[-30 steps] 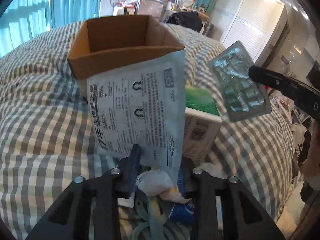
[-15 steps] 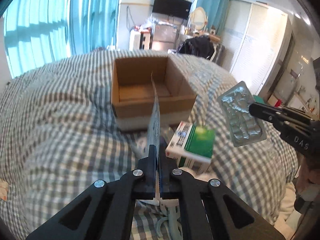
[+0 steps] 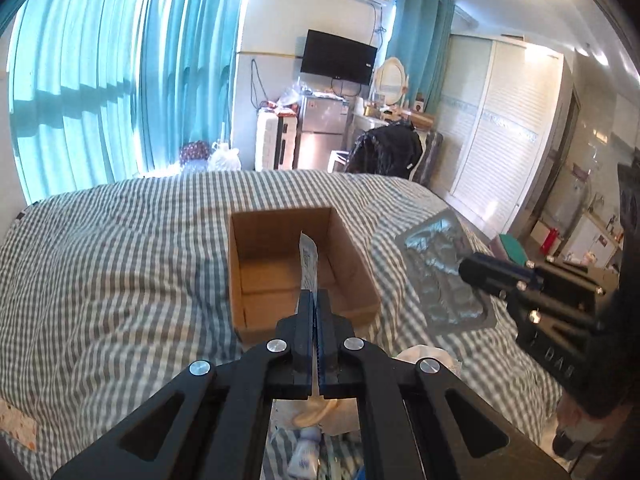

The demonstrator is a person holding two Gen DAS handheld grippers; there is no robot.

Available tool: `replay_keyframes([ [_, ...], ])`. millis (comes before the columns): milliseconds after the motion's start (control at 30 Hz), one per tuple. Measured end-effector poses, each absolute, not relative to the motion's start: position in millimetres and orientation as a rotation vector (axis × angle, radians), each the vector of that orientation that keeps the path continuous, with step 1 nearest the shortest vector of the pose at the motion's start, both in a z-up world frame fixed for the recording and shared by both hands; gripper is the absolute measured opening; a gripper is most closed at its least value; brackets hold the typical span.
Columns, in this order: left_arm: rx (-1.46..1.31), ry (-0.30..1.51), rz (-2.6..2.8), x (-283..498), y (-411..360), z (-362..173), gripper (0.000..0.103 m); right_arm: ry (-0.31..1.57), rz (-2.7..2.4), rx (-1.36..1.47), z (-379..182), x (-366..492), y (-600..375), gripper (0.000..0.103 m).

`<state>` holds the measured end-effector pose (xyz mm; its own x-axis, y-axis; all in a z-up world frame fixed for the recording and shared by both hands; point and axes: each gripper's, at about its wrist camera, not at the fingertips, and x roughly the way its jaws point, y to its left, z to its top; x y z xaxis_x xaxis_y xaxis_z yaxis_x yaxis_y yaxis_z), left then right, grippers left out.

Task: Organize objects
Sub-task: 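Carry both held items over the cardboard box and open both grippers to drop them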

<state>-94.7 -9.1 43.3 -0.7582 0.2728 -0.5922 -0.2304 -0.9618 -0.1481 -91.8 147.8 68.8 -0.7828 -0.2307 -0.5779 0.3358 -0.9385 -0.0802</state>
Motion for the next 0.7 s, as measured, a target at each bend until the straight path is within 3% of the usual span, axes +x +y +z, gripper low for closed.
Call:
replay_keyframes([
  [300, -0.879, -0.079, 2.758, -172, -6, 64, 0.001, 0.199, -2.688, 0.83, 79, -177, 132, 0.007],
  [700, -1.097, -0.032, 2.694, -258, 4, -26, 0.001, 0.102, -2.613, 1.062, -5, -278, 127, 0.007],
])
